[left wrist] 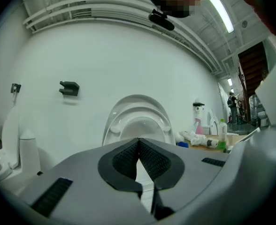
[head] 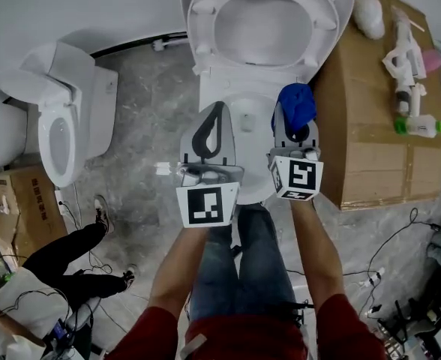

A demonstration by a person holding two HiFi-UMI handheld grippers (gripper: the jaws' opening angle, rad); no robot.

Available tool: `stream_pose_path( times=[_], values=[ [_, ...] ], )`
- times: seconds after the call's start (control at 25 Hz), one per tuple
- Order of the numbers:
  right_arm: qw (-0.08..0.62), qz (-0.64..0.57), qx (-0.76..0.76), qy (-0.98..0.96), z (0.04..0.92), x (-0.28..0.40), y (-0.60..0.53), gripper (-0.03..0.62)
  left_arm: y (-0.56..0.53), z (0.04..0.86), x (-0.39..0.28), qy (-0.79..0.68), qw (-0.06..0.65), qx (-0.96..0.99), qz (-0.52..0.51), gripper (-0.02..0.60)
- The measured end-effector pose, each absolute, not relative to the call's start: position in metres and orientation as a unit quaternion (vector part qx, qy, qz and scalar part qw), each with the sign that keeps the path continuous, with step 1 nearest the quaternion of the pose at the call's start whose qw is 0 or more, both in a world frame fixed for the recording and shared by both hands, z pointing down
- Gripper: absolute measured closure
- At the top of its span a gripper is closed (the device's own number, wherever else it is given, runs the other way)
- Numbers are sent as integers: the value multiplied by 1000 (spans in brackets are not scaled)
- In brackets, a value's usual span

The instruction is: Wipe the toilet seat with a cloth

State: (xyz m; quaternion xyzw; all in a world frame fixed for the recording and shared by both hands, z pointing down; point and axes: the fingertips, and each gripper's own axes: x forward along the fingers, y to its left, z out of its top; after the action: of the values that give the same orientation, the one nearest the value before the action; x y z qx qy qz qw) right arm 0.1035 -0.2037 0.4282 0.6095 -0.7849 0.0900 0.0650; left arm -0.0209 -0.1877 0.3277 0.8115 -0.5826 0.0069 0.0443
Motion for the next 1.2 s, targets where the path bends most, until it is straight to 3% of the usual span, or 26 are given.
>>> stream_pose_path(
  times=[0.48,0.88,1.2],
  values=[
    [127,110,643,-747,641,79,-310,536,-249,504,-73,-579,75,812,14,566],
    [112,154,661,-726,673,56,-345,536,-265,526,-95,-578,78,812,12,565],
    [108,174,622,-756,677,-27,-359,534,-264,526,-143,-602,78,795,13,565]
  ],
)
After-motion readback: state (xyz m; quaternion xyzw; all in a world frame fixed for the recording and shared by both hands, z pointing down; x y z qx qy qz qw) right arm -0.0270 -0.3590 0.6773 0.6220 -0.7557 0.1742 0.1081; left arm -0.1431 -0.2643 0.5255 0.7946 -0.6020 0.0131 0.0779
